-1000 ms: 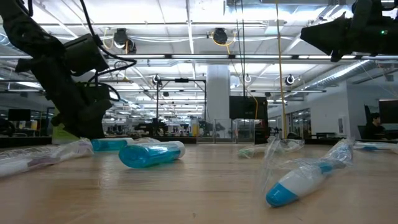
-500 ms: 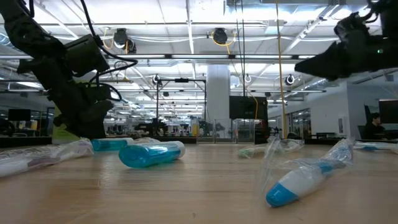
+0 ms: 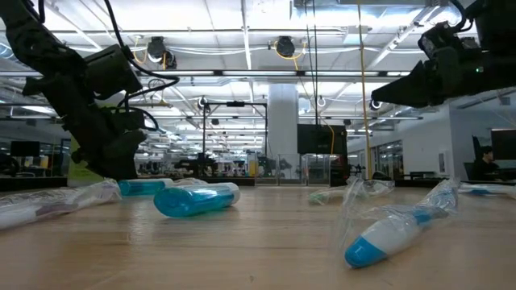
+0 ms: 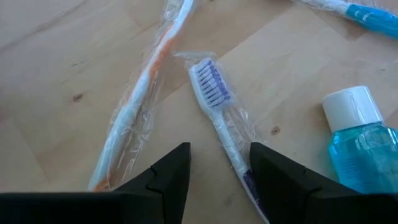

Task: Pick & Place toothbrushing station
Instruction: Put the top left purple toothbrush into the left section of the transparent organizer

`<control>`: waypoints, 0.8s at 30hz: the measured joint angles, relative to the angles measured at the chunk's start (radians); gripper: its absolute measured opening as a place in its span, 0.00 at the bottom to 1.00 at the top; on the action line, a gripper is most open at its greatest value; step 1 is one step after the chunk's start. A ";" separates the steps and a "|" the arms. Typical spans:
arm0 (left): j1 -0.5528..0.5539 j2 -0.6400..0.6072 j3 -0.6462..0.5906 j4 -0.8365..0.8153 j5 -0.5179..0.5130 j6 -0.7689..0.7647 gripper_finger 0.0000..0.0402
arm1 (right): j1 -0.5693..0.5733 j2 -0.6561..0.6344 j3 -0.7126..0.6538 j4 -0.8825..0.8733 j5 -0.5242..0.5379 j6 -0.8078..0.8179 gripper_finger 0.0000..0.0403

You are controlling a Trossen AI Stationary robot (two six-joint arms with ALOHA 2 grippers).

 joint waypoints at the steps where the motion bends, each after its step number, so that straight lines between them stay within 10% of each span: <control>1: 0.000 0.000 0.000 0.000 0.000 0.011 0.41 | -0.001 0.009 0.001 0.004 0.000 0.000 0.28; 18: 0.047 0.000 -0.001 0.002 0.076 0.010 0.03 | -0.052 0.031 0.002 0.004 0.000 0.027 0.28; 24: 0.056 0.001 -0.001 0.027 0.094 -0.006 0.04 | -0.052 0.031 0.003 0.004 -0.001 0.027 0.28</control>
